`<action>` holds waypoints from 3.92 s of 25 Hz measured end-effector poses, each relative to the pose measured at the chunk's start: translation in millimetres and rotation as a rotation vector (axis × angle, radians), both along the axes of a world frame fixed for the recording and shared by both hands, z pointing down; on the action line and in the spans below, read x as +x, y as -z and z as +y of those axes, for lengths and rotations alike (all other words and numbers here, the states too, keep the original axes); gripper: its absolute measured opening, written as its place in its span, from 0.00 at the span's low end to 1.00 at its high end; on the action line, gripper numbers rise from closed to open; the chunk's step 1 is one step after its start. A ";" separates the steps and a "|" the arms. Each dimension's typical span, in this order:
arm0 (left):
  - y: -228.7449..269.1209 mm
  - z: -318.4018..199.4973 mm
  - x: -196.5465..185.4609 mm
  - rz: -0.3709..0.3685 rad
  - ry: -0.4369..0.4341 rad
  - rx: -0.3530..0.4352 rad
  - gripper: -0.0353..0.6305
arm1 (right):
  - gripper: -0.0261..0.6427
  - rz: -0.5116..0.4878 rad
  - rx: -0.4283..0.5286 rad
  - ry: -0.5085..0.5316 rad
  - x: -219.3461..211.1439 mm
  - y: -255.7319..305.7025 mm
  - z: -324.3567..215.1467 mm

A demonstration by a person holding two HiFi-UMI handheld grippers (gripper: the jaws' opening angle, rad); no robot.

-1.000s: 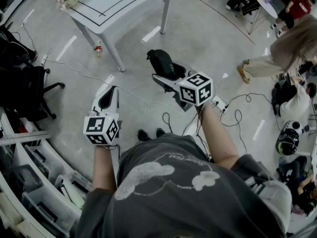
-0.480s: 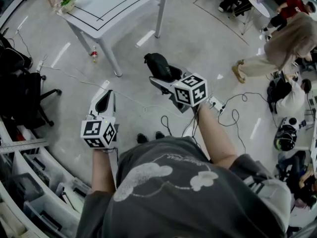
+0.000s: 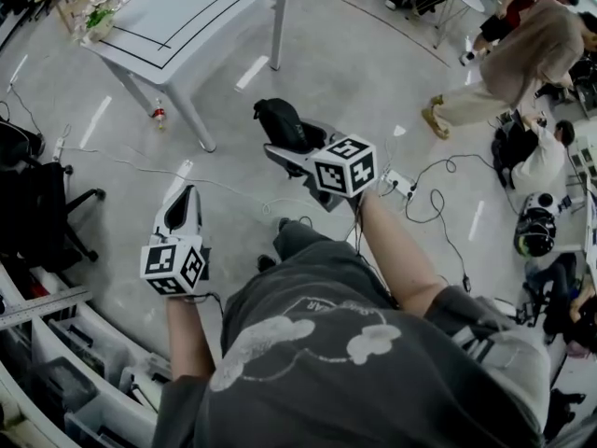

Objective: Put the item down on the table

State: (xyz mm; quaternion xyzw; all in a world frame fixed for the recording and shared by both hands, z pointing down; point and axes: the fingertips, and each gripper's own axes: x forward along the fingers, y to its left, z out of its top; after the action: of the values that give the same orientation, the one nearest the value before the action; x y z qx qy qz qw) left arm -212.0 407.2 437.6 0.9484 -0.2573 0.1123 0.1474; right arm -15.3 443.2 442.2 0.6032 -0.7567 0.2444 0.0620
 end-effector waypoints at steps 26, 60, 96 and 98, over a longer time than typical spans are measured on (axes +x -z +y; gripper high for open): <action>8.0 -223.8 201.8 -0.068 0.314 -0.020 0.06 | 0.56 -0.027 -0.034 0.309 224.1 -20.9 -276.7; -22.4 -544.4 183.0 -0.098 0.518 -0.024 0.06 | 0.56 0.365 -0.015 0.786 176.9 -40.3 -644.3; -78.5 -684.7 92.8 -0.084 0.630 -0.173 0.06 | 0.57 0.878 0.025 1.661 35.3 -140.9 -793.0; -78.5 -684.4 93.3 -0.086 0.631 -0.174 0.06 | 0.57 0.880 0.036 1.675 32.7 -141.6 -790.3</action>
State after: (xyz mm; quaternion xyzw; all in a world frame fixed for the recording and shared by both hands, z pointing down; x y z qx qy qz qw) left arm -118.6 -277.3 516.1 0.8001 -0.5338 0.1228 0.2445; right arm 17.4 -347.0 583.8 -0.0974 -0.8560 -0.1407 0.4879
